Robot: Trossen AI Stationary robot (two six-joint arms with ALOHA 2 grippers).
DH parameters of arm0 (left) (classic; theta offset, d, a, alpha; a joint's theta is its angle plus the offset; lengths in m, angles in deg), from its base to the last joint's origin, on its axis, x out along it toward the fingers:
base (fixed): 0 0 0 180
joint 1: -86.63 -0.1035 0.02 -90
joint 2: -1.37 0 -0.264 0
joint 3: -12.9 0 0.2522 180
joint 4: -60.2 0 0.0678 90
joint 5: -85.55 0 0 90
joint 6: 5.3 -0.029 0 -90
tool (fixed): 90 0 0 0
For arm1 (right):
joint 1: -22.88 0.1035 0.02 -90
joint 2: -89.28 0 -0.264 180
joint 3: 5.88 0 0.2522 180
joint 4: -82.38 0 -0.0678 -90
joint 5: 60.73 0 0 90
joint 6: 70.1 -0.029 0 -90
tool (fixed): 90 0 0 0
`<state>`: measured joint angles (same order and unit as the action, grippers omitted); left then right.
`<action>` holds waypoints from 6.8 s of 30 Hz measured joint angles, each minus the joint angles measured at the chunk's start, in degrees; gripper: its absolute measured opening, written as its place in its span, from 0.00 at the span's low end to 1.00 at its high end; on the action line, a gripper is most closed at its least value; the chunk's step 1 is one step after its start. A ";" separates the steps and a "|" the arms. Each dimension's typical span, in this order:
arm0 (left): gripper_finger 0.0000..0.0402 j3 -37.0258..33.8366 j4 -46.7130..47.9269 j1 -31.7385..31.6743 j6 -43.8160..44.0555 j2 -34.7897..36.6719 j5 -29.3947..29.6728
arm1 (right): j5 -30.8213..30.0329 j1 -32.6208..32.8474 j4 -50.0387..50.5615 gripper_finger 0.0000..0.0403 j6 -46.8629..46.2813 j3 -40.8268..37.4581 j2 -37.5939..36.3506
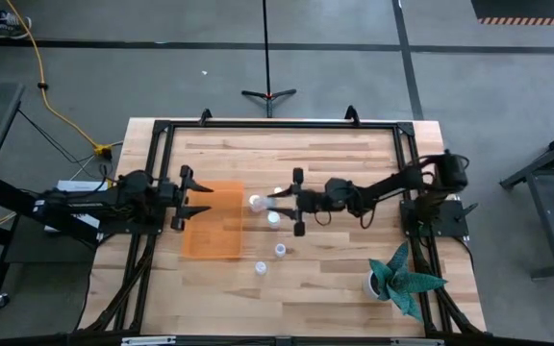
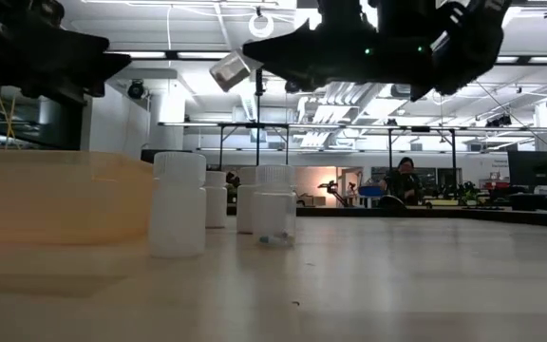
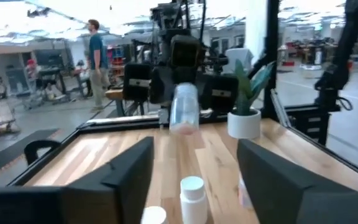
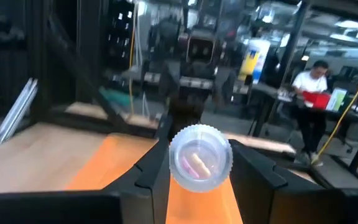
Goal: Pick and place pill bottles into a basket
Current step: Put the top right transparent pill bottle into the orange bin, then put the yellow pill bottle into the orange bin
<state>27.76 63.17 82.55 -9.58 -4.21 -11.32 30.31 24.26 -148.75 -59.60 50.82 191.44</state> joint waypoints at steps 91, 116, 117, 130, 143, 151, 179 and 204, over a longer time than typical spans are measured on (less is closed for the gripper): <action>0.44 31.12 26.23 -0.02 14.76 -46.61 11.89 | 2.60 -3.23 34.55 0.48 -1.75 15.15 -0.60; 0.46 31.02 50.27 -0.02 62.27 -53.34 19.41 | 2.12 -3.30 37.01 0.48 -1.05 15.15 -0.60; 0.46 31.02 50.35 -0.01 63.92 -53.87 19.19 | 2.11 -3.30 37.02 0.48 -1.05 15.15 -0.60; 0.46 31.04 52.24 -0.01 80.27 -61.66 23.57 | 2.14 -3.30 39.50 0.48 -1.02 15.17 -0.60; 0.50 31.06 53.49 -0.02 86.17 -65.31 24.19 | 2.17 -3.30 40.35 0.48 -1.02 15.17 -0.60; 0.60 31.17 52.51 -0.02 78.77 -65.31 23.59 | 2.18 -3.30 40.35 0.48 -1.02 15.18 -0.60; 0.65 42.99 56.84 -0.02 55.29 -60.11 31.86 | 10.12 -12.42 55.96 0.48 0.34 15.19 -0.60; 0.65 42.99 57.24 -0.02 53.84 -60.13 33.42 | 8.80 -13.82 54.68 0.48 6.06 15.21 4.66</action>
<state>70.76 120.41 82.53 44.26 -64.34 22.09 39.11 10.44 -94.07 -53.54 66.03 196.10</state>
